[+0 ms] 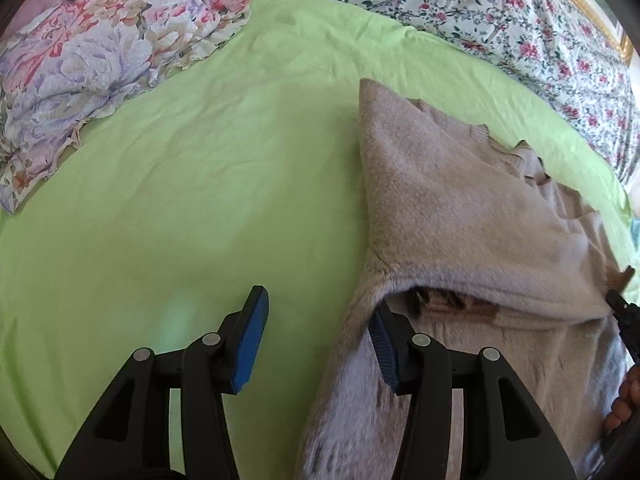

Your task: Fold small clothes

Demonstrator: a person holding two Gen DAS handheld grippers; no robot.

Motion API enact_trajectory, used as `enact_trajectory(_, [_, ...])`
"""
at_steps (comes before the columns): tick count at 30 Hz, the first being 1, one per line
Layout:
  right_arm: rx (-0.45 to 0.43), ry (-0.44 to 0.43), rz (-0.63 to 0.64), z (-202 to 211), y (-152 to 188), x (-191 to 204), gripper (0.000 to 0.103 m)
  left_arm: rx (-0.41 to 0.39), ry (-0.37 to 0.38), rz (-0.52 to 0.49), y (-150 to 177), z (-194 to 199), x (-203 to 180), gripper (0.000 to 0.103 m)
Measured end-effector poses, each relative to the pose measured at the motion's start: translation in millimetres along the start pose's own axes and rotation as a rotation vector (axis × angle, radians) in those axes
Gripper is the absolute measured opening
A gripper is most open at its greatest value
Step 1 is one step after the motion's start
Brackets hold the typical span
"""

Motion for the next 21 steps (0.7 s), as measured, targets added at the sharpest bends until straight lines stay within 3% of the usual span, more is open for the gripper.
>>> enact_trajectory(4, [-0.056,0.050,0.017,24,-7,-9,0.021,-0.020,0.102,0.014,-5,19,-5,0.053])
enact_trajectory(6, [-0.093,0.063,0.020,36,-12,-11,0.026,-0.031,0.145,0.026,-14,24,-8,0.064])
enact_trajectory(8, [-0.123,0.065,0.024,44,-18,-11,0.027,-0.029,0.165,0.040,-23,22,-11,0.065])
enact_trajectory(10, [-0.140,0.060,0.029,48,-25,-9,0.028,-0.015,0.190,0.039,-34,12,-15,0.066])
enact_trajectory(16, [-0.149,0.098,0.012,35,-48,-16,0.048,0.078,0.246,0.068,-63,-37,-22,0.069])
enact_trajectory(18, [-0.102,0.110,0.016,22,-52,-20,0.055,0.100,0.259,0.079,-71,-53,-25,0.070])
enact_trajectory(21, [-0.030,0.102,0.049,2,-50,-16,0.054,0.112,0.239,0.070,-81,-70,-30,0.069])
Point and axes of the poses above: each gripper's, at about its wrist camera, not at the fingertips, and z roughly against the way its jaws point, x to its left, y to its underside, the point moved 8 cm from there along -z, roughly the way its jaws point, and after that the axes turned 6 degrees about y, right-handed, at the moved point
